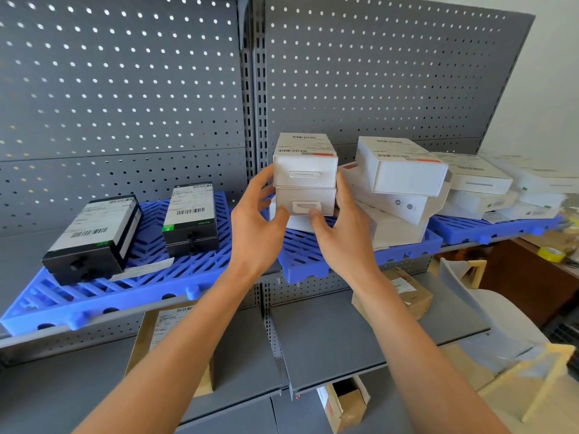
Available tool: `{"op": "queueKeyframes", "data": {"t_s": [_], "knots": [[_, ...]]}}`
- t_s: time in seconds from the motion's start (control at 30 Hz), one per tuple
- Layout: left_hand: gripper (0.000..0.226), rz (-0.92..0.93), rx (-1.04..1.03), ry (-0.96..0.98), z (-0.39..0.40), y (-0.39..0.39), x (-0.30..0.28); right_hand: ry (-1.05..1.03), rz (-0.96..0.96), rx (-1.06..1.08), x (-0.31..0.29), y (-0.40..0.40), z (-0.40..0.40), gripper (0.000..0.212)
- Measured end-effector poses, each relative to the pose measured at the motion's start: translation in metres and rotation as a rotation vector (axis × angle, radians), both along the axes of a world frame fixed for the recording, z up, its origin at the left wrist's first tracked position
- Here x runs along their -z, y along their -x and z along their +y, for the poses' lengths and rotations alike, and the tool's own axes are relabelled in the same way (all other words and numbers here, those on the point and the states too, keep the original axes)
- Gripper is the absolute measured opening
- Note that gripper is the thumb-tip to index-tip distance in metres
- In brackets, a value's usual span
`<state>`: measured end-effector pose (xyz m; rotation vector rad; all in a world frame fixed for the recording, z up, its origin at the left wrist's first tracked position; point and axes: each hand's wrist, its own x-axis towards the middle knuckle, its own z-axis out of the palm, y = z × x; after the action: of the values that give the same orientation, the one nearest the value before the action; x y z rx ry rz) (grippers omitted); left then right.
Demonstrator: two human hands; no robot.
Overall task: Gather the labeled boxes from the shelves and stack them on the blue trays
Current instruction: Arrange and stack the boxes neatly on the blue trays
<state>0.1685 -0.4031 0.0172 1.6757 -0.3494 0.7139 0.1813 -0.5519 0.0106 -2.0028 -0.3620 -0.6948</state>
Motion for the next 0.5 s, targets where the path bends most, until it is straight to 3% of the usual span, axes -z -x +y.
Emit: {"op": "queueKeyframes", "data": {"t_s": [0.5], "knots": [[0.083,0.128,0.117,-0.084,0.019,-0.032,-0.002,0.071,0.134,0.008,0.001,-0.006,0.013,0.091]]}}
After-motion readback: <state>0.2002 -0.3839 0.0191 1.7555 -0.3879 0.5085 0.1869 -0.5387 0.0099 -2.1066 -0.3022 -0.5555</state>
